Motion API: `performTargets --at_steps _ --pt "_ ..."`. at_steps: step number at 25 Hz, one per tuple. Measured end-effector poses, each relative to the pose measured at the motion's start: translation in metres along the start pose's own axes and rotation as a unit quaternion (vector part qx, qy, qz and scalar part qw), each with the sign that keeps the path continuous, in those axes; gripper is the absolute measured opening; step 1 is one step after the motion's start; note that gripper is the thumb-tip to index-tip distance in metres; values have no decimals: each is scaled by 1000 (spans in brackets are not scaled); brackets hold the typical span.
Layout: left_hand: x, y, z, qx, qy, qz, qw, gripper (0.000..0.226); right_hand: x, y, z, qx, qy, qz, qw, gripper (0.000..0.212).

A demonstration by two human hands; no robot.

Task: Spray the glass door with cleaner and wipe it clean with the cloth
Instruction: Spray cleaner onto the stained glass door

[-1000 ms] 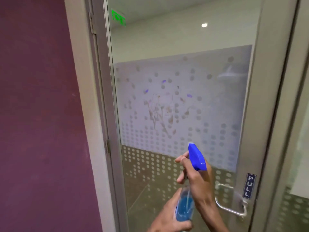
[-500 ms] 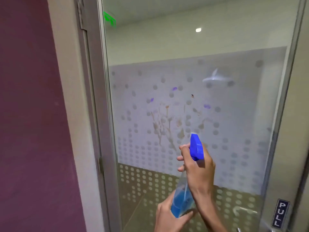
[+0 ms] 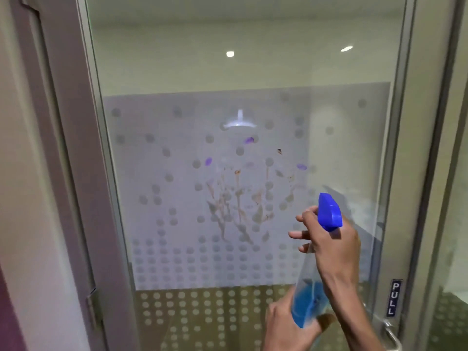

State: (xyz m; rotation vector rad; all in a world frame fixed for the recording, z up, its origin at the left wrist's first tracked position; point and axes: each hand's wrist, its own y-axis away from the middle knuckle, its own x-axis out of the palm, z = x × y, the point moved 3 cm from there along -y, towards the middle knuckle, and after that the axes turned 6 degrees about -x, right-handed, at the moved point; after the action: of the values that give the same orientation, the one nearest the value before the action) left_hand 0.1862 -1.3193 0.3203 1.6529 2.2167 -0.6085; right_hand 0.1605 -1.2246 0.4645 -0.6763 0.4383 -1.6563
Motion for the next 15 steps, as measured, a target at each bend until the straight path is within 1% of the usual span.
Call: performTargets --at_steps 3,4,7,9,10,12,14,15 --pt "2 -7 -19 70 14 -13 997 53 -9 -6 2 -20 22 -24 999 12" --pt "4 -7 -26 81 17 -3 997 54 -12 -8 2 -22 28 -32 999 13" --pt "16 -5 -34 89 -21 -23 996 57 -25 -14 3 -27 46 -54 997 29" --pt "24 -1 -39 90 -10 -18 996 57 -33 -17 4 -28 47 -60 997 36" --pt "24 -1 -46 91 -6 -22 996 56 -34 -19 5 -25 41 -56 997 34" --pt "21 -3 -49 98 -6 -24 995 53 -29 -24 9 -18 30 -30 999 23" --pt "11 -3 -46 62 13 -19 998 50 -13 -28 13 -23 32 16 999 18" --pt "4 -2 -43 43 17 -18 999 51 -2 -28 15 -27 34 40 998 21"
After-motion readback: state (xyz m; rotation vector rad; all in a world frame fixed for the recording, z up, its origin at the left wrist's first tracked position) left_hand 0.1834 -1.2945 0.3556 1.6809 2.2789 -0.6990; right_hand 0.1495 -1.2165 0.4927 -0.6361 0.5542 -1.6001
